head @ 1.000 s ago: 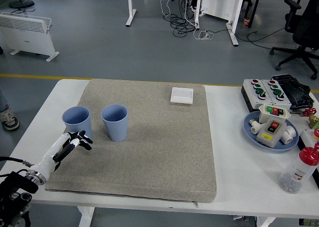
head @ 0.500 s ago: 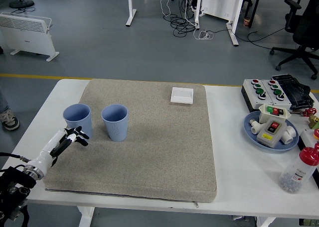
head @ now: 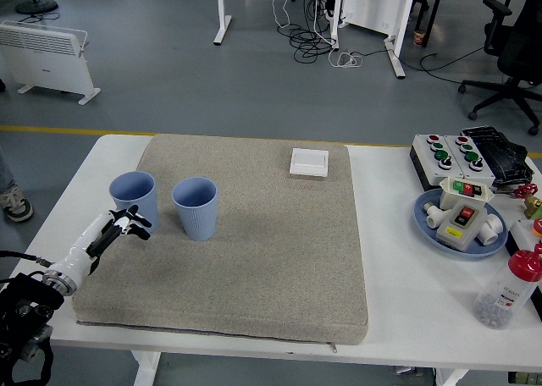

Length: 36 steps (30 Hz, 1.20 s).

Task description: Push cup pick cup insert cup

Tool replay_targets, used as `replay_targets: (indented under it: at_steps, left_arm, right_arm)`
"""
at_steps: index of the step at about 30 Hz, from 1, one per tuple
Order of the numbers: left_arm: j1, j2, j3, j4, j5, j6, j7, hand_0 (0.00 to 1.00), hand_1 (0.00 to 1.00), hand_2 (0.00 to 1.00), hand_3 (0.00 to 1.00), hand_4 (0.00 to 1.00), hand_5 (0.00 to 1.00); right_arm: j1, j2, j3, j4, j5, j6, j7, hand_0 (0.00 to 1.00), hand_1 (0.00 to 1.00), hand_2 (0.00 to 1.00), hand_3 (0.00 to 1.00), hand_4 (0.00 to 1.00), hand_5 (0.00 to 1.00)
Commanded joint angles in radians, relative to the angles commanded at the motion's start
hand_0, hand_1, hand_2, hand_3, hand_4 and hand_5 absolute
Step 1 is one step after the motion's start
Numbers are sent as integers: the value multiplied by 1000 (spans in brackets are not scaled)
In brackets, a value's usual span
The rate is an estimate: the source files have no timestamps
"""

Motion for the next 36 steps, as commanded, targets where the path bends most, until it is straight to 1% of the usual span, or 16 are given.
replay_targets:
  at_steps: [1,7,12,24,29,34,36]
  left_arm:
    - [-4,-1,4,6,-3,-1,0,721,467,442,454,545,998]
    - [-25,-14,29,51,-26,-7,-2,730,470,442,453,544,998]
    - [-37,-19,40,71,-36,-8,-6,730,470,442,453,544,998]
    - [-65,-13,79,74,-47,-5,-26,753,472,441,451,539,998]
    - [-83,-17,99,92,-61,-8,-27,755,472,444,451,538,998]
    - [-116,-8,164,126,-89,-14,-28,753,475,446,450,536,998]
    - [-122,-7,171,132,-94,-15,-29,753,475,446,450,536,998]
  right_arm:
    - [0,0,-1,0,1,0,0,728,663,695,595,142,492]
    - [0,2,-7,0,1,0,-2,727,663,693,595,142,495]
    - [0,2,-12,0,3,0,-2,727,663,693,595,142,495]
    - [3,3,-19,0,6,0,-3,727,663,693,594,139,498]
    - [3,3,-20,0,3,0,-4,727,663,693,594,138,493]
    - [4,4,-23,0,2,1,-4,727,663,693,594,137,494]
    - [5,4,-22,0,1,2,-4,727,663,693,594,137,494]
